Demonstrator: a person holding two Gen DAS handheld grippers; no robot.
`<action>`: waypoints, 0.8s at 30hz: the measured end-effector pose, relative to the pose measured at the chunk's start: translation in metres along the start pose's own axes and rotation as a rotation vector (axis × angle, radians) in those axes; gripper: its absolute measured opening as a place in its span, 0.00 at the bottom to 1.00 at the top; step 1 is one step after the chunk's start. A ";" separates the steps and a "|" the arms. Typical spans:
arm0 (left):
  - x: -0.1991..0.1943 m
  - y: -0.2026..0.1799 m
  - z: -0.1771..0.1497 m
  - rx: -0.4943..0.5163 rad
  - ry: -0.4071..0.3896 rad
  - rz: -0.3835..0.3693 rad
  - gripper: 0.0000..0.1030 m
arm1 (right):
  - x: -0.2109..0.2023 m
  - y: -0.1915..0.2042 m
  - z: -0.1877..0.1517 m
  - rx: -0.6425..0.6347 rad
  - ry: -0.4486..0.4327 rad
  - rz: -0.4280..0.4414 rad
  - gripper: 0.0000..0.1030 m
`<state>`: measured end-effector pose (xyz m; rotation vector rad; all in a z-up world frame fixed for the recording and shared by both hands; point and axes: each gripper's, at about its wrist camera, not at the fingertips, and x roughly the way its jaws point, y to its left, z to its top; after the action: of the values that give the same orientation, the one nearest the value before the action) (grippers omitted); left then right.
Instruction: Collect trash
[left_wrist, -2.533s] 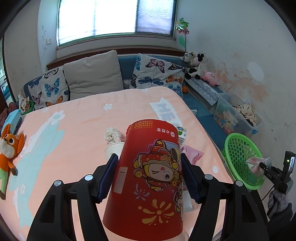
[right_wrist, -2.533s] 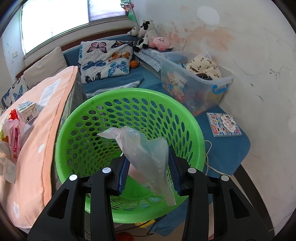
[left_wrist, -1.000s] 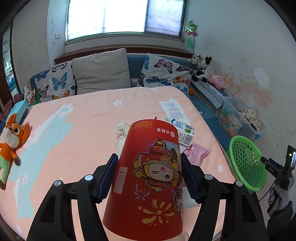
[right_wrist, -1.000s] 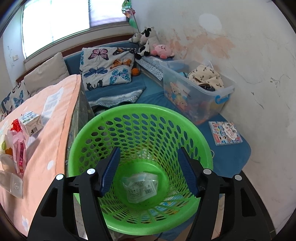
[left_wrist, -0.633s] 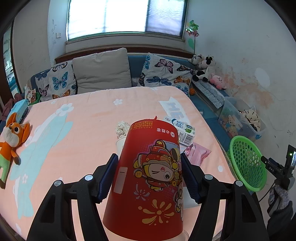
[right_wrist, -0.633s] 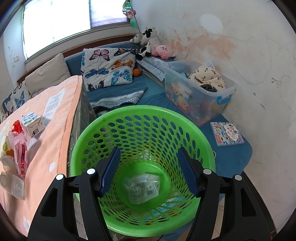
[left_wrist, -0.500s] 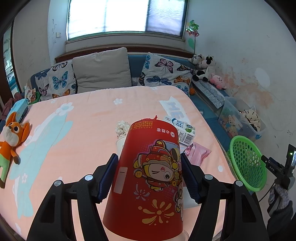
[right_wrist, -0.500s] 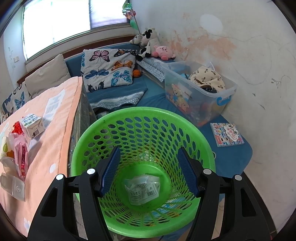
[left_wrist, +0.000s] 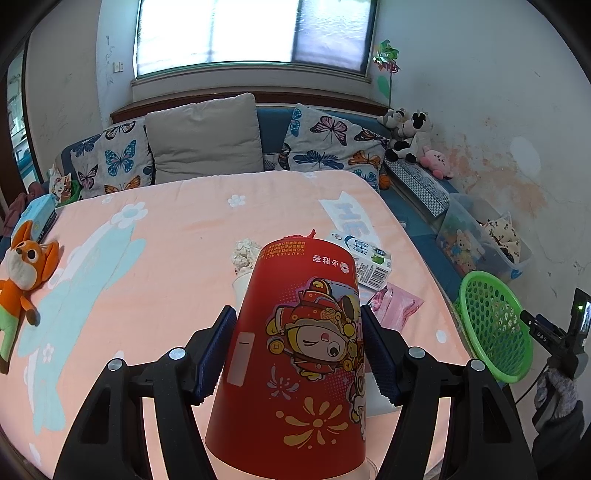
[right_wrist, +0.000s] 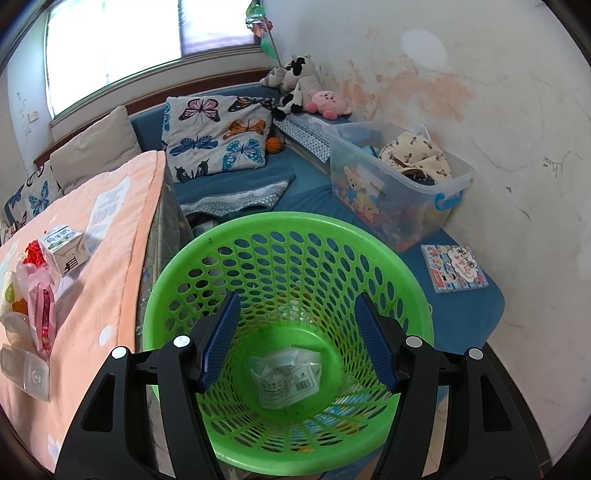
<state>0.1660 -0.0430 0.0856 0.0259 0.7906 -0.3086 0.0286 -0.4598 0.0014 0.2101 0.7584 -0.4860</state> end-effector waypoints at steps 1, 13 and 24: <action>0.000 0.000 0.000 -0.002 0.001 -0.001 0.63 | 0.000 0.000 0.000 0.000 0.000 -0.001 0.63; 0.001 0.000 0.000 -0.003 0.002 -0.001 0.63 | 0.001 0.001 0.000 -0.002 0.002 0.004 0.63; 0.002 0.004 0.000 -0.006 0.000 -0.002 0.63 | 0.000 0.005 0.003 -0.006 -0.006 0.006 0.63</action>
<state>0.1684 -0.0399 0.0845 0.0194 0.7921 -0.3080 0.0325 -0.4565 0.0037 0.2048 0.7533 -0.4783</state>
